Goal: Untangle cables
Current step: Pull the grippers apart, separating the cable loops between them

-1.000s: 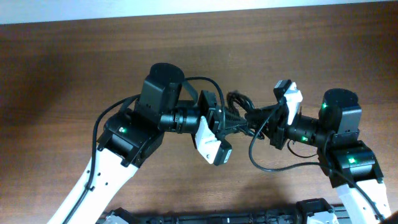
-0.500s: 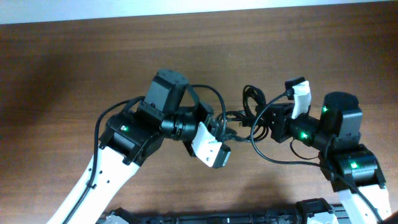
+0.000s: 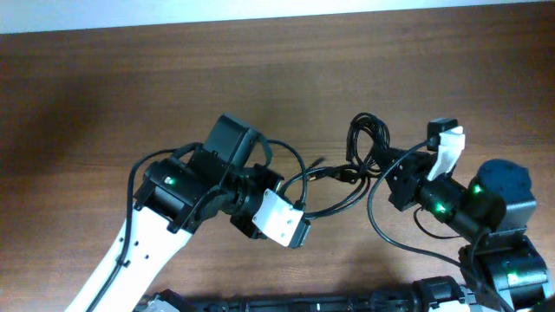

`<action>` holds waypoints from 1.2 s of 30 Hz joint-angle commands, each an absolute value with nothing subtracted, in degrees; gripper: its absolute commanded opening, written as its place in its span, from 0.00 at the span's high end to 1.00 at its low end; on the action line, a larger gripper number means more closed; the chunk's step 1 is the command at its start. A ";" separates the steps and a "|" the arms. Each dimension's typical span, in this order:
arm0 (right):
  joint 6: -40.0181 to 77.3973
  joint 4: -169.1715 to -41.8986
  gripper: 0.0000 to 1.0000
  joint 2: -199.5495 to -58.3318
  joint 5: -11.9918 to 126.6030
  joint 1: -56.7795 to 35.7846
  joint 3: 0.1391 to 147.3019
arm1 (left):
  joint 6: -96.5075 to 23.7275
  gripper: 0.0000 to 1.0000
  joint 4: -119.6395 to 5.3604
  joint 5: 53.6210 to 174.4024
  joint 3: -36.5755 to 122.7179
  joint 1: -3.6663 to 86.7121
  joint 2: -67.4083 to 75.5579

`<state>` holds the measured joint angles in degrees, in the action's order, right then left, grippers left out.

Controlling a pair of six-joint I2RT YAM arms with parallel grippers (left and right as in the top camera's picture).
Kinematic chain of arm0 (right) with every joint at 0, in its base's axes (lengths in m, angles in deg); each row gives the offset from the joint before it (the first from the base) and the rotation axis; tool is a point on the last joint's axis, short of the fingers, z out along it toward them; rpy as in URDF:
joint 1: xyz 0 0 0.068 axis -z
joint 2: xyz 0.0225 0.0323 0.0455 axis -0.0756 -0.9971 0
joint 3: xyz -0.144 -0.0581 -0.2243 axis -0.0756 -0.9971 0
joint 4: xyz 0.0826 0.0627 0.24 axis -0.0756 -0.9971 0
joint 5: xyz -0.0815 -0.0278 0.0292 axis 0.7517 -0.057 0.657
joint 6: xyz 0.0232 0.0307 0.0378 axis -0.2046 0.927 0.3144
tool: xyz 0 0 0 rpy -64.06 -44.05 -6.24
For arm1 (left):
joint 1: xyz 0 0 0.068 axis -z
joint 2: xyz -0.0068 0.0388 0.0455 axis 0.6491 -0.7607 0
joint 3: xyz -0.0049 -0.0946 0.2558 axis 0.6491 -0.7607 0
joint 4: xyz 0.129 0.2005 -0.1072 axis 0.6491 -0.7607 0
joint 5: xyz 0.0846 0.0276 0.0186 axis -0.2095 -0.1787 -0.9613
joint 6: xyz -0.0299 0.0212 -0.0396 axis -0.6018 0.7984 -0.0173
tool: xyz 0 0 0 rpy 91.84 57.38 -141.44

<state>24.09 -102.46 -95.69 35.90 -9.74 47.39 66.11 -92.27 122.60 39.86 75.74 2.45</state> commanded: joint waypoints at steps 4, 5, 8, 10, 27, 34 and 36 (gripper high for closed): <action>28.07 -95.89 0.96 -94.46 44.33 -8.72 47.77 | 65.93 1.00 -99.86 118.03 39.79 75.57 3.78; 28.07 -94.92 0.96 -94.46 44.14 -8.69 47.77 | 65.93 1.00 -100.58 118.03 39.79 75.57 3.78; 28.04 -93.85 0.96 -94.46 44.18 -8.72 47.77 | 65.93 1.00 -101.50 118.03 39.79 75.57 3.78; 27.54 -93.35 0.96 -94.46 44.20 -8.69 47.77 | 65.93 1.00 -101.69 117.88 39.79 75.57 3.78; 15.50 -87.34 0.96 -94.46 45.78 -8.69 47.77 | 58.79 1.00 -104.01 98.14 39.79 75.54 3.78; 14.01 -87.45 0.96 -94.46 48.49 -8.69 47.77 | 58.37 0.01 -101.98 89.73 39.79 75.54 3.78; 14.03 -87.51 0.96 -94.46 48.49 -8.69 47.77 | 58.37 0.01 -99.60 89.51 39.79 75.57 3.78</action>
<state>15.67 -89.09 -95.36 40.14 -9.94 46.54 60.99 -100.14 99.50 40.78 76.33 3.19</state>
